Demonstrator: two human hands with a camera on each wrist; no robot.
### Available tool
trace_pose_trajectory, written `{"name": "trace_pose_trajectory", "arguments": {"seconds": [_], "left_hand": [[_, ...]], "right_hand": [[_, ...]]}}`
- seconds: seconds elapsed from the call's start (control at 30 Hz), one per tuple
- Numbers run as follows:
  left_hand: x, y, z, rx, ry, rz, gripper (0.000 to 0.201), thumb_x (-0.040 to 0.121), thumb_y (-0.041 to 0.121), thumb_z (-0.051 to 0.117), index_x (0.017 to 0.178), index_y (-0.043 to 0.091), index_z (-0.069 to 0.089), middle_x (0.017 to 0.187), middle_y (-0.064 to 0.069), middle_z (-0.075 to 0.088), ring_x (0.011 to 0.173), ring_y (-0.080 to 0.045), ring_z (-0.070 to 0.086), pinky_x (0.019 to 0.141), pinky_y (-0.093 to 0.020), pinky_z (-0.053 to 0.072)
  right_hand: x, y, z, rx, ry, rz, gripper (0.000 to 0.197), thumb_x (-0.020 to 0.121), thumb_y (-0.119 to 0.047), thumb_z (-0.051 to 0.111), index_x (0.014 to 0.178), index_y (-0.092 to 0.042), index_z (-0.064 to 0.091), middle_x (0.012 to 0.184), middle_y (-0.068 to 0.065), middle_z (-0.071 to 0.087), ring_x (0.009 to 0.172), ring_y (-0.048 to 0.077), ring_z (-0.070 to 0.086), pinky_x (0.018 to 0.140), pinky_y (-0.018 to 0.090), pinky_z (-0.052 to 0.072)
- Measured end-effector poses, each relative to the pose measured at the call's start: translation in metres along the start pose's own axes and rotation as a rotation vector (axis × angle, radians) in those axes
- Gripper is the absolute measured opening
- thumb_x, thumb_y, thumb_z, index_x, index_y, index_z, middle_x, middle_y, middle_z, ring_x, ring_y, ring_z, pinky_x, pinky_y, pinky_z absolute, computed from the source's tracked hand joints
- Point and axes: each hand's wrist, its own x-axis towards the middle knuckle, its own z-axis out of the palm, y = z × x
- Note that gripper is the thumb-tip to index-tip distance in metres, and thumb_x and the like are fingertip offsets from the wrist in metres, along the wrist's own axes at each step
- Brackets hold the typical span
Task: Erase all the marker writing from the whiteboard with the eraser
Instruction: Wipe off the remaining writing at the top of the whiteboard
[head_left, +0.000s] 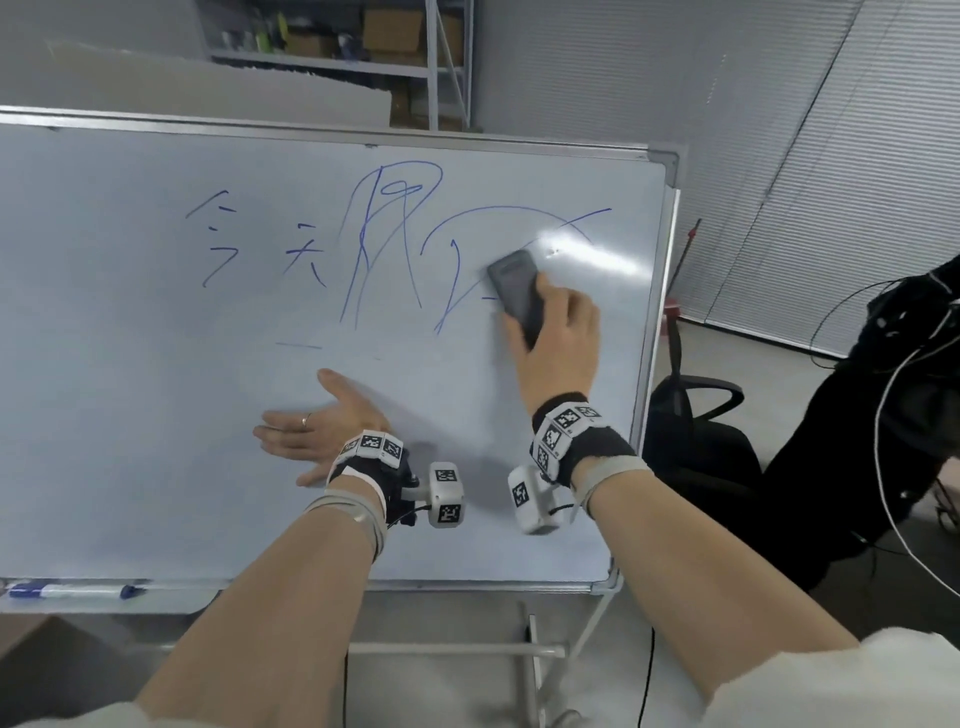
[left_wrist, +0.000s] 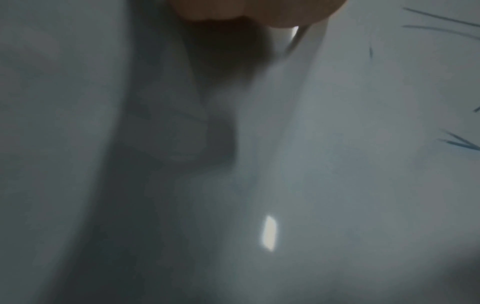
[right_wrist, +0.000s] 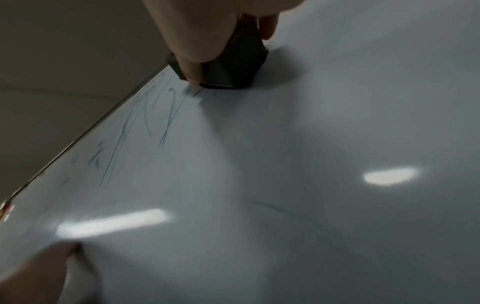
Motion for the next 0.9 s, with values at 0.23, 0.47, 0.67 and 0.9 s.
{"name": "trace_pose_trajectory", "arguments": {"seconds": [0.23,0.47,0.67,0.9], "left_hand": [[-0.004,0.003,0.001,0.021,0.010,0.034,0.088,0.089,0.065,0.033,0.156,0.012,0.012,0.165,-0.001,0.008,0.153,-0.019,0.005,0.116,-0.063,0.004],[0.001,0.020,0.005,0.014,0.033,0.015,0.087,0.088,0.063,0.026,0.157,0.013,0.008,0.165,0.002,0.006,0.153,-0.016,0.003,0.117,-0.059,0.006],[-0.002,0.018,0.004,0.044,0.009,0.051,0.085,0.091,0.059,0.034,0.156,0.010,0.013,0.164,-0.002,0.010,0.153,-0.019,0.006,0.116,-0.060,0.006],[0.007,0.025,0.007,0.036,0.066,0.006,0.086,0.088,0.060,0.029,0.156,0.009,0.013,0.164,-0.002,0.011,0.153,-0.018,0.007,0.116,-0.059,0.008]], "right_hand": [[0.043,0.027,-0.016,-0.067,0.204,0.371,0.056,0.088,-0.041,0.064,0.136,-0.014,0.053,0.123,0.017,0.055,0.112,0.033,0.051,0.090,0.049,0.051],[0.052,-0.003,-0.005,-0.034,-0.020,-0.156,0.060,0.086,-0.026,0.065,0.144,-0.019,0.051,0.124,0.013,0.056,0.109,0.033,0.051,0.091,0.044,0.047],[0.079,0.027,-0.012,-0.119,0.242,0.321,0.065,0.090,-0.034,0.065,0.149,-0.018,0.045,0.123,0.016,0.054,0.110,0.031,0.050,0.091,0.046,0.049],[0.056,-0.022,0.013,-0.075,-0.049,-0.285,0.063,0.089,-0.033,0.069,0.146,-0.019,0.048,0.119,0.013,0.055,0.103,0.030,0.050,0.085,0.041,0.048]]}}
